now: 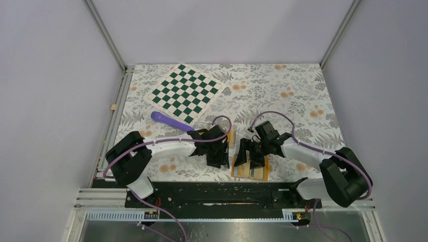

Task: Put the credit cards into the card holder
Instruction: Insert the credit card into the card slot.

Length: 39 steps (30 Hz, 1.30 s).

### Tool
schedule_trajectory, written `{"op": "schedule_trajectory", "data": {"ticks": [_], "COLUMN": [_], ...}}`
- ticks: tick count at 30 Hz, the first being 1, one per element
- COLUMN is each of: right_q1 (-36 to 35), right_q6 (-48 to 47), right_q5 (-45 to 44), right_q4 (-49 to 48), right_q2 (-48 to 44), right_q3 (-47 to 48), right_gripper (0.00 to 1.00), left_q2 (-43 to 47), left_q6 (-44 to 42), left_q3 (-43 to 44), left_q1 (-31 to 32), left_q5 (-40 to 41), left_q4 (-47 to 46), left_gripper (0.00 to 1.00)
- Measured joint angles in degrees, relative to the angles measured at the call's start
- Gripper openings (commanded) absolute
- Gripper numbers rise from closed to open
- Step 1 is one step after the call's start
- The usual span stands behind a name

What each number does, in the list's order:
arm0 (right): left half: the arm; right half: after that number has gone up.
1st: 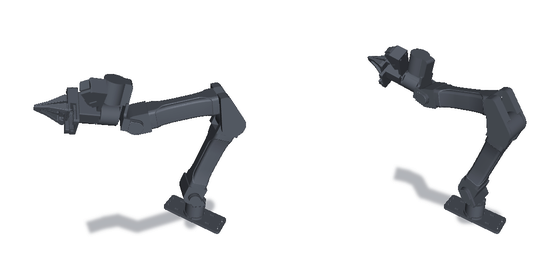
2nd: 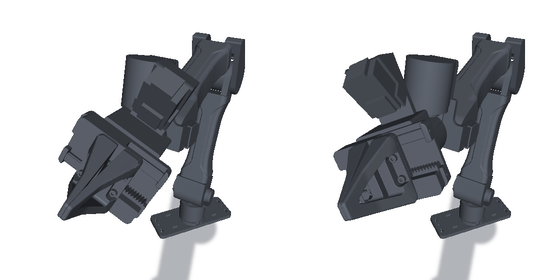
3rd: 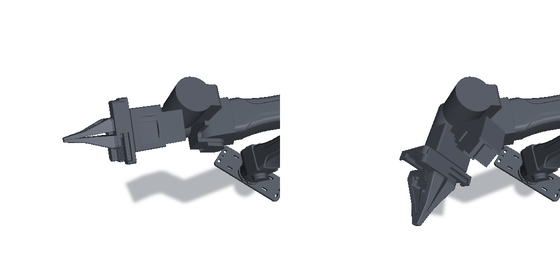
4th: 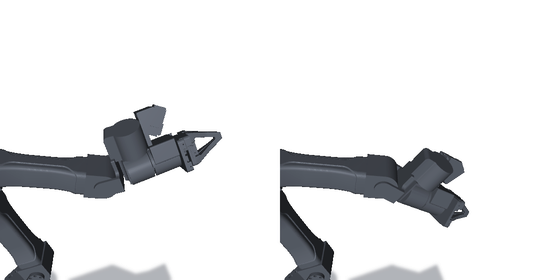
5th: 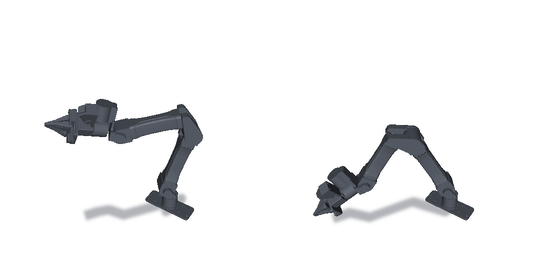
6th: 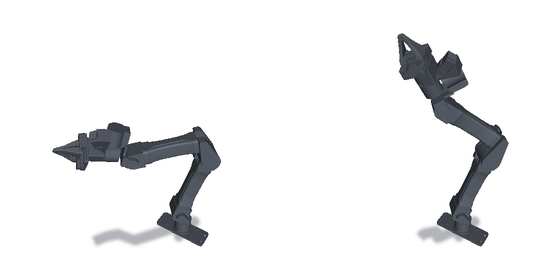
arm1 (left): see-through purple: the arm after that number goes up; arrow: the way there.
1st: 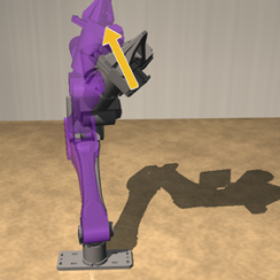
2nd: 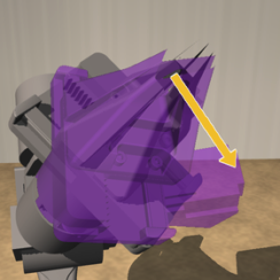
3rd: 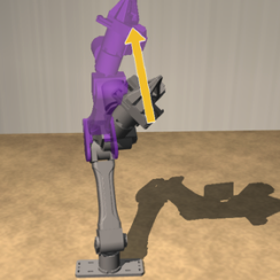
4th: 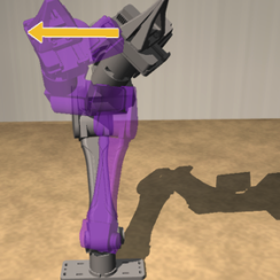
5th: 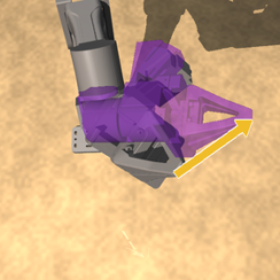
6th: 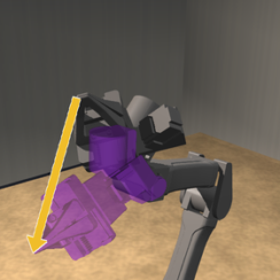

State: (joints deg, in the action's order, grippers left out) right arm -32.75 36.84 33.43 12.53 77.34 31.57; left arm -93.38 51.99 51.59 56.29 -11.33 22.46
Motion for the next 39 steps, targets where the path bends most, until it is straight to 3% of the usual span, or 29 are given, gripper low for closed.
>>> {"op": "schedule_trajectory", "data": {"ticks": [5, 10, 16, 20, 39], "right_q1": [0.0, 0.0, -0.04, -0.09, -0.09], "right_q6": [-3.26, -5.07, -7.32, -7.87, -7.5], "right_q5": [-3.67, -5.95, -8.66, -9.84, -6.71], "right_q4": [6.51, 10.12, 12.5, 12.72, 10.62], "right_q2": [-2.69, -3.15, -2.49, -1.66, 3.08], "right_q3": [0.96, 1.07, 1.09, 1.09, 1.29], "right_gripper": [0.75, 0.69, 0.32, 0.26, 0.03], "left_q2": [2.19, 1.9, -2.54, -5.55, -6.32], "left_q6": [-0.33, 3.41, 7.98, 9.62, 8.52], "left_q3": [-0.09, -2.67, -4.39, -4.5, -1.86], "left_q1": [-0.04, -0.04, 0.0, 0.0, 0.46], "left_q5": [-1.77, -7.32, -11.45, -12.81, -8.96], "left_q4": [-3.45, -16.24, -27.61, -30.67, -18.78], "left_gripper": [0.46, 0.44, 0.4, 0.38, 0.36]}}
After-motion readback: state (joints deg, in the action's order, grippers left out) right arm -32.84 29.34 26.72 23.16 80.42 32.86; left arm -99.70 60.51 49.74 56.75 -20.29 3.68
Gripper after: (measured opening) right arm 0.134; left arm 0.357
